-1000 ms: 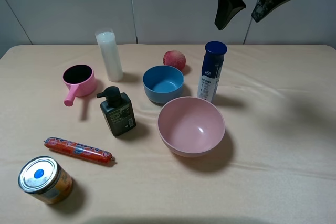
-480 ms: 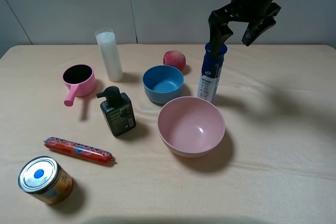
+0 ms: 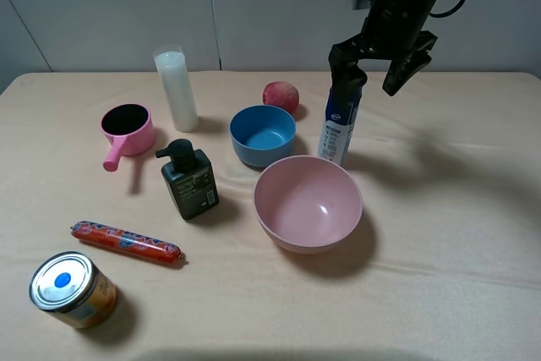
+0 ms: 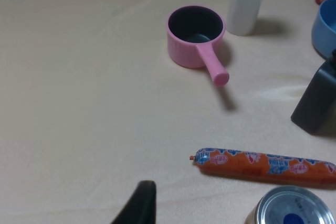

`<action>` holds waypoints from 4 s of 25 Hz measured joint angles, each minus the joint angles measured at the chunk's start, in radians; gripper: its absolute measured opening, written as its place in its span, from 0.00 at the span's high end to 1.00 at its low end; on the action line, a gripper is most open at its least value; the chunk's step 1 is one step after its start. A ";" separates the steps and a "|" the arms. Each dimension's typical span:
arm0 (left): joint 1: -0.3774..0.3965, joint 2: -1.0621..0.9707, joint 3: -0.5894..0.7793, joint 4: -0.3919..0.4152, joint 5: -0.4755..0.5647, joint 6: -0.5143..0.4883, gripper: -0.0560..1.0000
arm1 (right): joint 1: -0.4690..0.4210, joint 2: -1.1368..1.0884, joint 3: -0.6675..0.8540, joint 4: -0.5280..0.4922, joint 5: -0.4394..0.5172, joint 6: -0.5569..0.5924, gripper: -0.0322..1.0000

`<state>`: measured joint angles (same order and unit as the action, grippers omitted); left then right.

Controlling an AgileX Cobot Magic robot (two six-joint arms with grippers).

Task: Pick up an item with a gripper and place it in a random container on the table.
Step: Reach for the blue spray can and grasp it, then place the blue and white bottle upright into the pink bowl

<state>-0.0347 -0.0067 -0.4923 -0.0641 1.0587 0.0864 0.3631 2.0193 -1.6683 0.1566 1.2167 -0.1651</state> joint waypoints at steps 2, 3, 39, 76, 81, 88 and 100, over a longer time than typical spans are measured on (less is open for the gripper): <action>0.000 0.000 0.000 0.000 0.000 0.000 0.00 | 0.000 0.010 0.000 0.000 0.000 -0.001 0.30; 0.000 0.000 0.000 0.000 0.000 0.000 0.00 | 0.000 0.012 0.000 0.001 -0.003 -0.002 0.30; 0.000 0.000 0.000 0.000 0.000 0.000 0.00 | 0.035 0.081 0.000 0.042 -0.061 -0.031 0.60; 0.000 0.000 0.000 0.000 0.000 0.000 0.00 | 0.045 -0.074 -0.131 -0.011 0.003 0.050 0.60; 0.000 0.000 0.000 0.000 0.000 0.000 0.00 | 0.098 -0.134 -0.131 -0.048 0.009 0.098 0.60; 0.000 0.000 0.000 0.000 0.000 0.000 0.00 | 0.166 -0.200 -0.119 -0.085 0.016 0.141 0.60; 0.000 0.000 0.000 0.000 0.000 0.000 0.00 | 0.275 -0.311 0.070 -0.085 0.018 0.248 0.60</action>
<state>-0.0347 -0.0067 -0.4923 -0.0641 1.0587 0.0864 0.6378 1.7080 -1.5982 0.0715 1.2350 0.0826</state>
